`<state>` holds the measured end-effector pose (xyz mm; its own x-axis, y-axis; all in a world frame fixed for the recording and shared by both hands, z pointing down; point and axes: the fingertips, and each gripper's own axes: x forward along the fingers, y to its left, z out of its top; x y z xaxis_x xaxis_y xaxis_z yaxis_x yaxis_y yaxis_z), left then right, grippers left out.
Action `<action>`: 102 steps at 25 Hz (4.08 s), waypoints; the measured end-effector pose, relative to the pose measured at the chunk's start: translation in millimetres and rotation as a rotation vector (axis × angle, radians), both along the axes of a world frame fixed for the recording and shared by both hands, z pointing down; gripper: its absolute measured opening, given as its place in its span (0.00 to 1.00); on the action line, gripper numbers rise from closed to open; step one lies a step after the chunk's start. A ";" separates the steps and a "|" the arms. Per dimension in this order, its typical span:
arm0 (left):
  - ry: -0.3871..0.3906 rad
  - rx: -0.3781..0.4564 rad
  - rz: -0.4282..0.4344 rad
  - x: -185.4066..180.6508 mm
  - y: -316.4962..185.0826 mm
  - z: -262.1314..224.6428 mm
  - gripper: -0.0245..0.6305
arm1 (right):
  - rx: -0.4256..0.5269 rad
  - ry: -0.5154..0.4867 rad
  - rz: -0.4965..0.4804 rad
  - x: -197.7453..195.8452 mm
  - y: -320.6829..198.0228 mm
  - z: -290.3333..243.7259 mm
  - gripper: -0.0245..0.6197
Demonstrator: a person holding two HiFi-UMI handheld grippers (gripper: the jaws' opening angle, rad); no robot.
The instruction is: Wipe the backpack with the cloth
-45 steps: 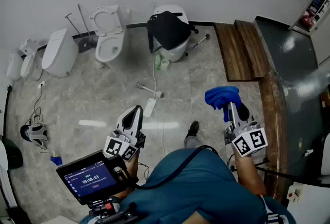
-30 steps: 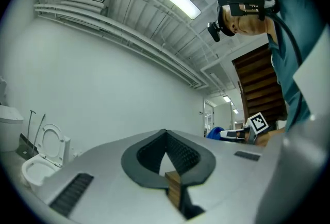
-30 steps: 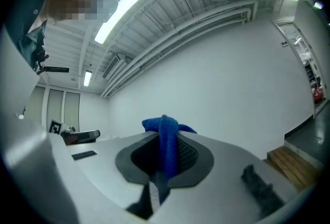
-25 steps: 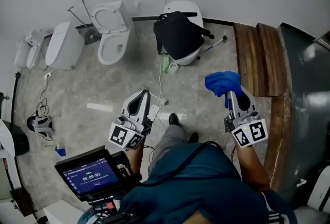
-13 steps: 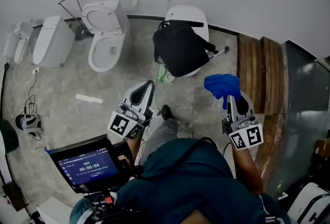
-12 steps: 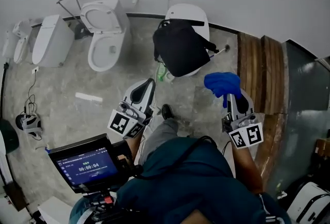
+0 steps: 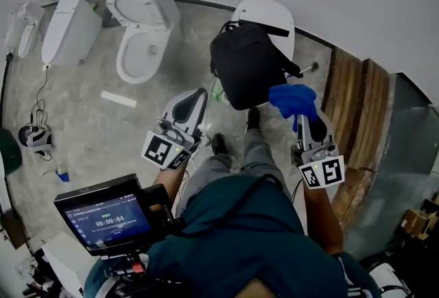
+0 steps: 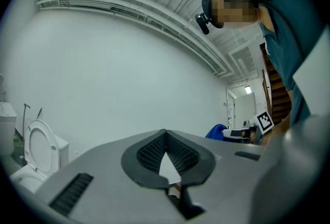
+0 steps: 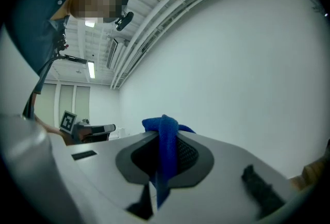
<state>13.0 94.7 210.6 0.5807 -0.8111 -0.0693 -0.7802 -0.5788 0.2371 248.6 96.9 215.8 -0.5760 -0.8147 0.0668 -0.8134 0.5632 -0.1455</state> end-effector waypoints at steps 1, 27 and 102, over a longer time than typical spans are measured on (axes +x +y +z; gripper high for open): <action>-0.016 -0.012 -0.018 1.4 -12.4 7.5 0.04 | -0.009 0.013 -0.025 0.5 -17.4 9.8 0.08; -0.028 -0.294 -0.488 -66.1 -84.7 110.7 0.04 | -0.359 0.999 -0.639 -117.2 -297.1 448.6 0.08; 0.025 -0.292 -0.360 -85.8 -88.9 121.5 0.04 | -0.471 1.083 -0.422 -6.3 -191.8 413.0 0.08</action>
<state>-72.9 5.8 332.1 0.2599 -0.9485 0.1812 -0.9111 -0.1787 0.3714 242.3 -94.8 628.8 -0.2538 -0.3487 0.9022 -0.4100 0.8836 0.2261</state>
